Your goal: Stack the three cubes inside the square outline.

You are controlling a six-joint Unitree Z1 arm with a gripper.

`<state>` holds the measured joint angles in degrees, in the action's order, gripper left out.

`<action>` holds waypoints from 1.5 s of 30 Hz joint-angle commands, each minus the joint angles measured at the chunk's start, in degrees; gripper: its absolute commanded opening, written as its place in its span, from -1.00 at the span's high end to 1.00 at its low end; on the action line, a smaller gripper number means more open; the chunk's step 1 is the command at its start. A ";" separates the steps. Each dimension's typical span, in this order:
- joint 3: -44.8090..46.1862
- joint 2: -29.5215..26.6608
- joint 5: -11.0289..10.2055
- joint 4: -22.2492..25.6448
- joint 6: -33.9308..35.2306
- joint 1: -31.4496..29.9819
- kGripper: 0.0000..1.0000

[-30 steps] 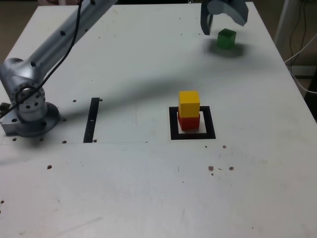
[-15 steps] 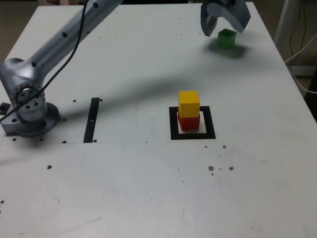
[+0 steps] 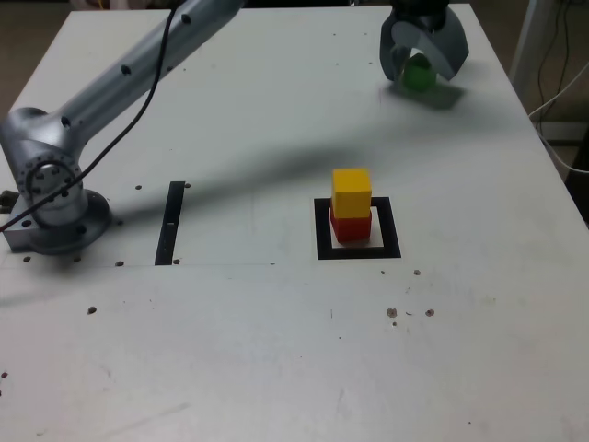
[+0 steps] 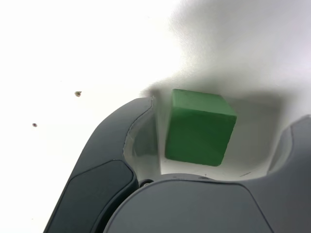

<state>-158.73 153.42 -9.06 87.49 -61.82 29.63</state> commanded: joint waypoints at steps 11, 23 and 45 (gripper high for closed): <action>-2.24 0.54 -1.33 0.18 -0.02 -1.17 0.21; -2.15 0.91 -1.37 1.02 0.58 -1.59 0.30; -0.73 -3.12 -2.06 4.17 6.13 -4.69 0.31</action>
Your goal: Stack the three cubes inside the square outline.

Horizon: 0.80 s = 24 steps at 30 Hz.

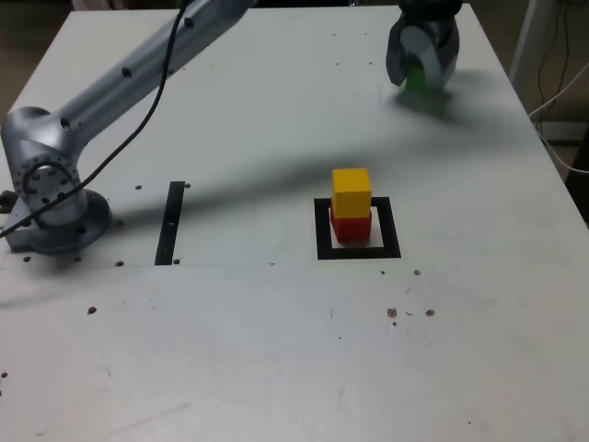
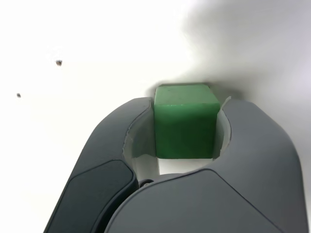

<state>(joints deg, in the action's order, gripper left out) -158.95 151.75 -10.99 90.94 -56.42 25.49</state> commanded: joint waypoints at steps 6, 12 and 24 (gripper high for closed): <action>3.58 -6.14 -0.22 1.29 4.46 -2.29 0.34; 10.75 -12.78 0.01 1.10 8.64 -3.04 0.35; 27.25 -27.02 -1.02 0.34 20.57 -9.07 0.39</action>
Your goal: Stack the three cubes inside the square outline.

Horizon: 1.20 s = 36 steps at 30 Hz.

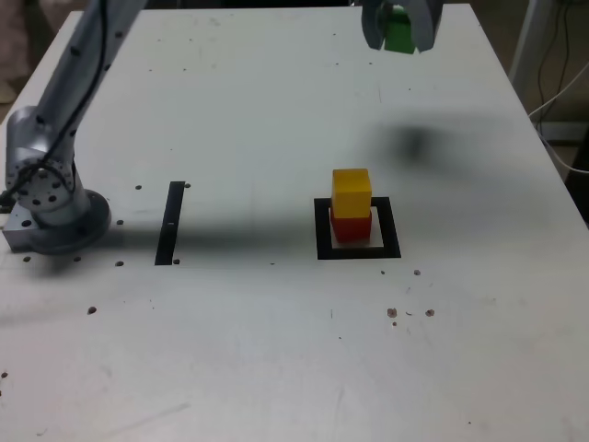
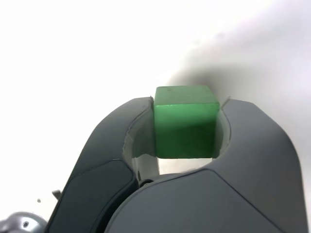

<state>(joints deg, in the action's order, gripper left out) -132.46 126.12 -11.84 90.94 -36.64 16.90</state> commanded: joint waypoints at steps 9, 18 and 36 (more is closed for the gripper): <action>11.25 -8.50 -0.27 0.18 10.04 -6.57 0.39; 17.45 -13.00 1.81 -0.17 19.44 -13.50 0.39; 28.90 -17.23 5.87 -4.16 36.60 -23.92 0.39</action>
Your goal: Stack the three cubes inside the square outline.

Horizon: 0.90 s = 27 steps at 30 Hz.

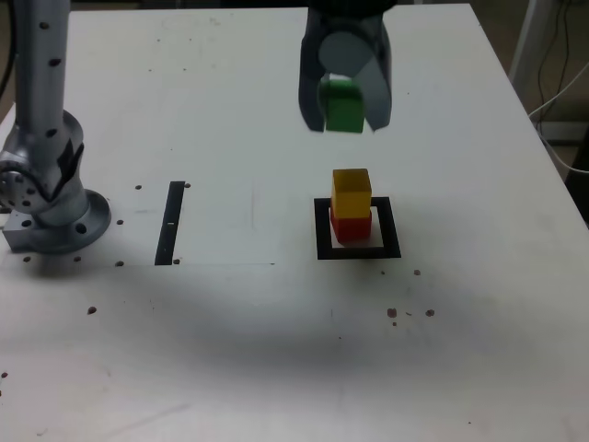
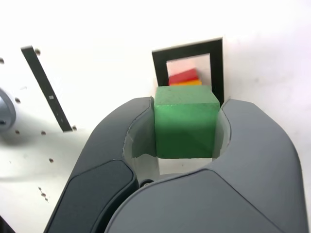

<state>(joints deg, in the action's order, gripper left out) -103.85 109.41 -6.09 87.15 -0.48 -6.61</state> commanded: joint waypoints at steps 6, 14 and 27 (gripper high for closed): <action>2.37 -0.60 0.73 -1.79 4.78 -3.49 0.39; 3.79 0.66 1.17 -3.97 6.74 -4.46 0.39; 4.41 3.11 2.13 -6.25 6.84 -4.46 0.39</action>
<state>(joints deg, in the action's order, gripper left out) -99.60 112.36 -4.01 81.07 6.40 -11.01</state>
